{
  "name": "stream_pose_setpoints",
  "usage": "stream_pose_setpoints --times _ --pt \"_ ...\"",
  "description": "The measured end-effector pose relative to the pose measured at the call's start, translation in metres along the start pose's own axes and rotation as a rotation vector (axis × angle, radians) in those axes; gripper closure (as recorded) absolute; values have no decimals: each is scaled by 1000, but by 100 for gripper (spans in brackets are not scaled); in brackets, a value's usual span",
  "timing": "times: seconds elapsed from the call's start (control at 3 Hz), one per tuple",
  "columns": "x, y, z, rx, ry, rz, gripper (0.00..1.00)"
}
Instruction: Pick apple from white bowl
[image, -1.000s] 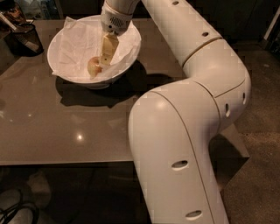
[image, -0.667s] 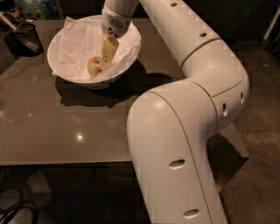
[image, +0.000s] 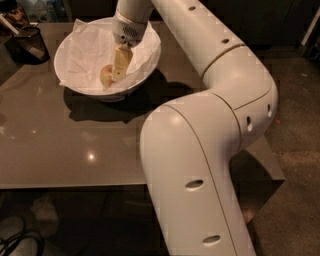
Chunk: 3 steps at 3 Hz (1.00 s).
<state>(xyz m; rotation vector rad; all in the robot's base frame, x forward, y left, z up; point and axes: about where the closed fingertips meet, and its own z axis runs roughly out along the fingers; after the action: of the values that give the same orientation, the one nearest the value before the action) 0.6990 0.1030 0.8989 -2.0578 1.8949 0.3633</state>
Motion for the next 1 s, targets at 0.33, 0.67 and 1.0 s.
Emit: stream_pose_setpoints --times 0.33,0.67,1.0 --pt "-2 0 5 -9 3 -8 33" --pt "-4 1 11 -20 8 -18 33" --pt "-6 3 20 -39 10 -22 32"
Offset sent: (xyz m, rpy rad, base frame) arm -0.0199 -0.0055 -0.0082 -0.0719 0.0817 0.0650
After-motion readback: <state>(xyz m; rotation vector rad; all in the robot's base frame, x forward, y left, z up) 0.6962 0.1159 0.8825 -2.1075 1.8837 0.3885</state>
